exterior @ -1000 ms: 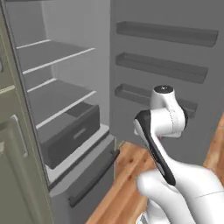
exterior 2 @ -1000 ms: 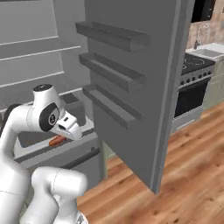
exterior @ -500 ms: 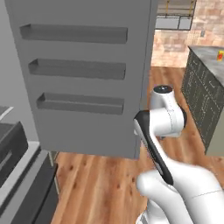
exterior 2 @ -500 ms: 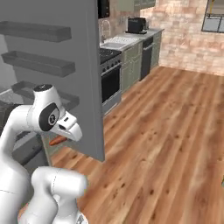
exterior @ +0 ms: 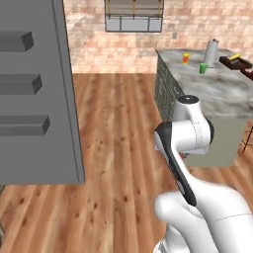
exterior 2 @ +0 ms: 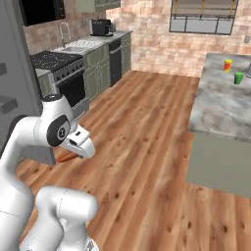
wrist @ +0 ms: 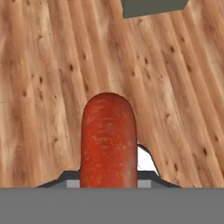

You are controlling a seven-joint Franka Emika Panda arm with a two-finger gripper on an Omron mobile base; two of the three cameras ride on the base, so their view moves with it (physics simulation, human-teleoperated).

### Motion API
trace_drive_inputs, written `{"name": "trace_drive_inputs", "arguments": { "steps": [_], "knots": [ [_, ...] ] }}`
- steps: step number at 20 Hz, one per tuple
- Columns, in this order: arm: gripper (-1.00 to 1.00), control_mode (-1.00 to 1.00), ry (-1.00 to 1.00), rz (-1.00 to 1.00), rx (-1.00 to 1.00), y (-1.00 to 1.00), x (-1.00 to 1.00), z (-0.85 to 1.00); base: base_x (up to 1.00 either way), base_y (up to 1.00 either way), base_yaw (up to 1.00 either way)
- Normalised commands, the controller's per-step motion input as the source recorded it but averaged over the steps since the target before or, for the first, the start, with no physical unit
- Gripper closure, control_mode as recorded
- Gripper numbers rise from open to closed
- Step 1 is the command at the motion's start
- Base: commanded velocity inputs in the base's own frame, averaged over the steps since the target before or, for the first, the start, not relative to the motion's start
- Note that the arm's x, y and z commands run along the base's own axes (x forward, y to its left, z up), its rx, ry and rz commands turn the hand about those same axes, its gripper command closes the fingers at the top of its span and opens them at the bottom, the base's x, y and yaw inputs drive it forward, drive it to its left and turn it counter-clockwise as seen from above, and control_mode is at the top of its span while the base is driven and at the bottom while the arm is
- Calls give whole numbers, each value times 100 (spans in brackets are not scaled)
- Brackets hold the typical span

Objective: Gather the corn and carrot from the fridge and place them on a tray on the dining counter. Then gather the chicken drumstick and steak from the fridge and place them on the other tray.

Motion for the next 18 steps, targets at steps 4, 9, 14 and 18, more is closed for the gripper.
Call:
{"name": "trace_drive_inputs", "arguments": {
  "steps": [4,9,14,18],
  "knots": [
    [100,100,0,0,0,0,0,0,-3,-100,-21],
    [100,100,0,0,0,0,0,0,0,-100,-16],
    [100,100,0,0,0,0,0,0,-1,-100,-5],
    [100,100,0,0,0,0,0,0,0,-100,0]
  ]
}}
